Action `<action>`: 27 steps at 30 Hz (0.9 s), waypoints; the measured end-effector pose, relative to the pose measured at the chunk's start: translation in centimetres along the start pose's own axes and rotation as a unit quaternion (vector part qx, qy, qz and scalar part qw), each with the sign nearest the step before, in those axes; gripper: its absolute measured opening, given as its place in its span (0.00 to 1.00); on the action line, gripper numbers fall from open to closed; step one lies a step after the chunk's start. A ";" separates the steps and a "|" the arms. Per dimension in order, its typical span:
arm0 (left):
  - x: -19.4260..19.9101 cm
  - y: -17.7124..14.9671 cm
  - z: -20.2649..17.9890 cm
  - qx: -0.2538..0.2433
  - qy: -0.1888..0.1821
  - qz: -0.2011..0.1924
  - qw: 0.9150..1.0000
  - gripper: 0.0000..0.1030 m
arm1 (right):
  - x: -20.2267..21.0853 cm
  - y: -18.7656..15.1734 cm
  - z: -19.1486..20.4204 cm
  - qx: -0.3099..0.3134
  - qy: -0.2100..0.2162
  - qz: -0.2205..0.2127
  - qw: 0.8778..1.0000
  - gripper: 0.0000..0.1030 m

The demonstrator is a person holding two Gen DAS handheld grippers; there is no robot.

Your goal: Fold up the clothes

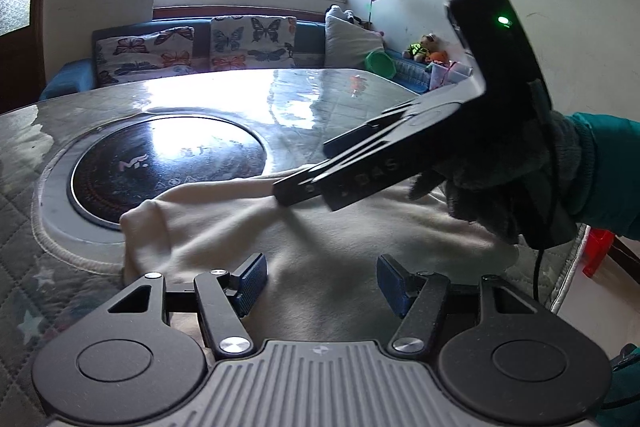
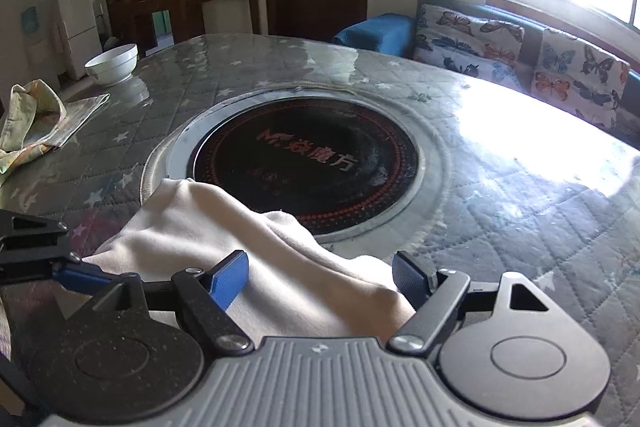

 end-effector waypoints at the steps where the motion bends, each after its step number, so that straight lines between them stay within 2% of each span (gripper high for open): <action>1: 0.0 -0.1 -0.1 -0.004 -0.003 0.001 1.000 0.63 | -0.2 0.1 0.1 0.002 0.000 0.001 1.000 0.79; 8: 0.4 -1.0 -0.3 -0.024 -0.017 0.008 1.000 0.63 | -2.3 1.6 0.1 0.008 -0.003 0.007 1.000 0.80; 13: 0.8 -0.4 -0.3 -0.041 -0.026 0.001 0.999 0.63 | -3.7 2.5 -0.1 0.007 0.003 0.011 1.000 0.80; 16: 0.7 0.6 -0.1 -0.039 -0.033 -0.011 0.999 0.64 | -2.9 2.9 -0.5 -0.007 0.010 -0.001 1.000 0.80; 20: -0.9 1.2 -0.2 -0.035 -0.043 -0.011 0.998 0.65 | -1.0 2.7 -1.7 -0.017 -0.010 -0.016 1.000 0.80; 27: -1.3 0.0 -1.5 -0.057 -0.079 0.005 0.995 0.65 | 2.1 0.7 -3.4 -0.035 -0.036 -0.017 0.999 0.81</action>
Point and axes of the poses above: each gripper's, at about its wrist camera, not at the fingertips, and x roughly against the way its jaws point, z to its left, y to its top, the point moved 5 cm from there along -x, roughly the way its jaws point, and after that the axes turned 7 degrees about y, right-handed, at the moved point
